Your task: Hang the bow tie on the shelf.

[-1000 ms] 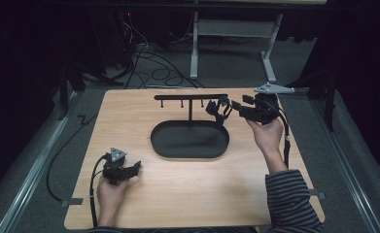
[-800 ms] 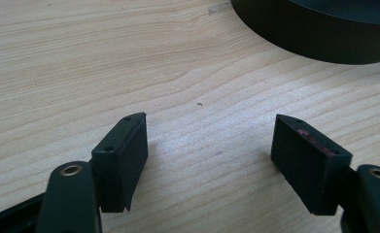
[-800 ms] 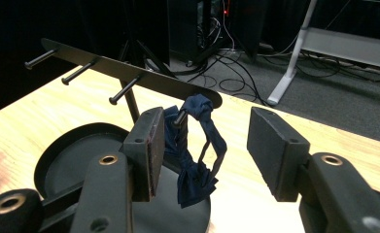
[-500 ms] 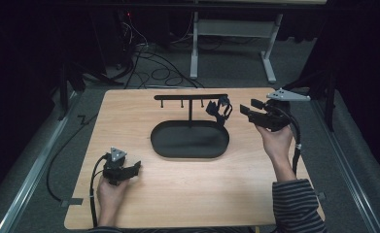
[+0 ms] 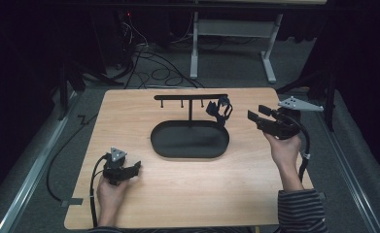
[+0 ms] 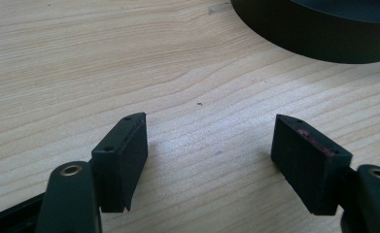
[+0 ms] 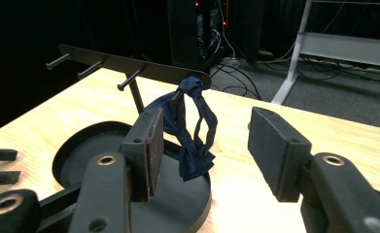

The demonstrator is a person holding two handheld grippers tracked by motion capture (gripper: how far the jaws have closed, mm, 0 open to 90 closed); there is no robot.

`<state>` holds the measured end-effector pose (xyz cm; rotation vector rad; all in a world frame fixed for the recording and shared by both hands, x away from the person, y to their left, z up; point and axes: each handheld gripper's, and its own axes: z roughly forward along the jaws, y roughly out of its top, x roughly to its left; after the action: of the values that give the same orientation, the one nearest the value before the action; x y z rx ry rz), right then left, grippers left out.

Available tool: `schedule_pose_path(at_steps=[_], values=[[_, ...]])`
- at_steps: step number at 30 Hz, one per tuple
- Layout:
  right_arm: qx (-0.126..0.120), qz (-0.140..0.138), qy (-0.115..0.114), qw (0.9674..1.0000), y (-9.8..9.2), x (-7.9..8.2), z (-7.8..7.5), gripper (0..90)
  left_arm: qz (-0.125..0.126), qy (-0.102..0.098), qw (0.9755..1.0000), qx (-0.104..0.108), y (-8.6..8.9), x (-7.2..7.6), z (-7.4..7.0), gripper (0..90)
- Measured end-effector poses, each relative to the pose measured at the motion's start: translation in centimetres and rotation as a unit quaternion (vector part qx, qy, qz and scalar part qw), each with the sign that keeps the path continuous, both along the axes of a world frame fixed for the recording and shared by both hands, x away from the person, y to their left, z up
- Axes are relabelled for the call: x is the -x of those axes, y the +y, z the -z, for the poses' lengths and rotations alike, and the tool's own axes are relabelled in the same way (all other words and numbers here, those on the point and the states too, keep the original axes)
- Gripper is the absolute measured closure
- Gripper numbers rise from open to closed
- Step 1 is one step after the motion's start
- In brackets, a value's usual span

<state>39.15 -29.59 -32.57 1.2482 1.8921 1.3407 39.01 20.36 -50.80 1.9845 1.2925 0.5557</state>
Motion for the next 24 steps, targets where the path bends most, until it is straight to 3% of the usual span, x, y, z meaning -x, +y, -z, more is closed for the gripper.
schedule_pose_path(at_steps=[8,24], values=[[-0.019,0.006,-0.006,0.9998,-1.0,1.3,0.4,48.3,0.000,-0.001,1.0000,0.000,0.0,0.0,0.0,29.8],[-0.034,0.016,-0.012,0.9992,-2.4,3.7,1.2,45.9,0.000,0.000,1.0000,0.000,0.0,0.0,0.0,29.6]])
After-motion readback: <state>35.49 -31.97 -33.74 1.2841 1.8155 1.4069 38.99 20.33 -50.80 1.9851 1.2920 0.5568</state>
